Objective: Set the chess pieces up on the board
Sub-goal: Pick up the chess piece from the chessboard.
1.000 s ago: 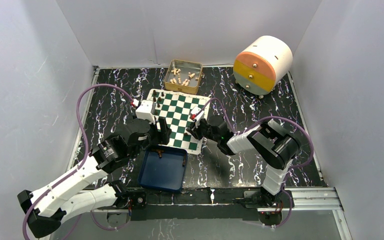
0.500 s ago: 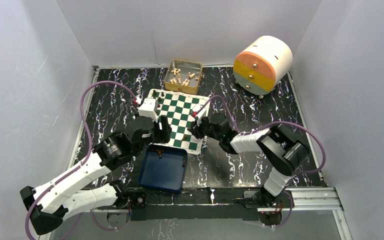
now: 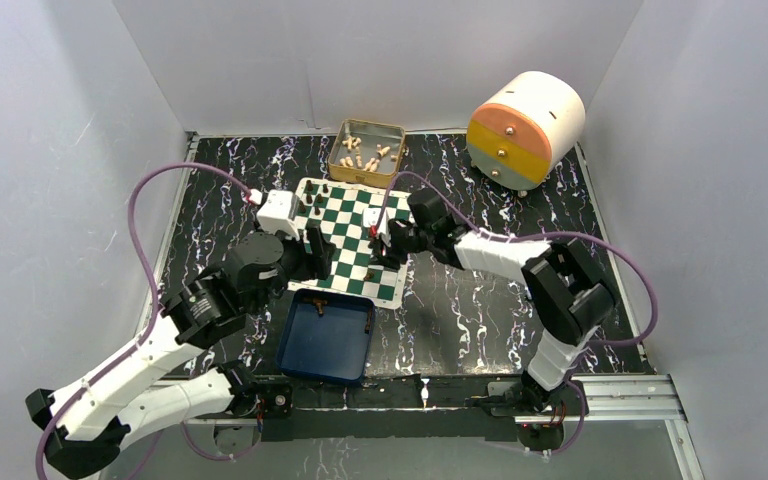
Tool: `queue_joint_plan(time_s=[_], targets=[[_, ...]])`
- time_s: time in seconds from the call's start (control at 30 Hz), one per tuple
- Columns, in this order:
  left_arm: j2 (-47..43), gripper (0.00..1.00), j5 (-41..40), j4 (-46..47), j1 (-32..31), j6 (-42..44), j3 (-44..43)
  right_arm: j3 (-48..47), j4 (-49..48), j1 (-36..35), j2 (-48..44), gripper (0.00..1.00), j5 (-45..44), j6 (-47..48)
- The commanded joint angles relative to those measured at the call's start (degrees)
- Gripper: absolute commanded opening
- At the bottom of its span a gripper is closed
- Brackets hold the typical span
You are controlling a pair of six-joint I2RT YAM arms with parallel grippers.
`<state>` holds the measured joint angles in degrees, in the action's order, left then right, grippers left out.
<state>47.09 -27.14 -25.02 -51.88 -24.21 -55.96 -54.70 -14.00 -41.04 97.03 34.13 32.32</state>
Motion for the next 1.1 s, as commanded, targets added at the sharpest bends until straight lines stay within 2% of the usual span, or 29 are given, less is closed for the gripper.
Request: queue_joint_plan(time_s=[0.0, 0.1, 0.23, 0.77, 1.07], targets=[[-2.9, 0.65, -0.4, 2.0, 0.0, 1.5, -0.2, -10.2, 18.9, 3.1, 5.9, 0.51, 9.8, 14.4], [-4.3, 0.65, -0.3, 2.1, 0.0, 2.5, 0.5, -15.0, 26.6, 3.3, 9.7, 0.53, 9.9, 20.4], [-5.3, 0.66, -0.7, 1.9, 0.0, 2.9, 0.7, -17.6, 29.8, 3.3, 12.9, 0.53, 10.1, 24.1], [-7.1, 0.67, -1.5, 1.0, 0.0, 3.4, 1.1, -21.9, 33.2, 2.0, 17.6, 0.53, 10.9, 28.2], [-7.6, 0.67, -2.0, 0.5, 0.0, 3.4, 1.4, -24.5, 37.2, 1.2, 19.8, 0.49, 11.4, 30.4]])
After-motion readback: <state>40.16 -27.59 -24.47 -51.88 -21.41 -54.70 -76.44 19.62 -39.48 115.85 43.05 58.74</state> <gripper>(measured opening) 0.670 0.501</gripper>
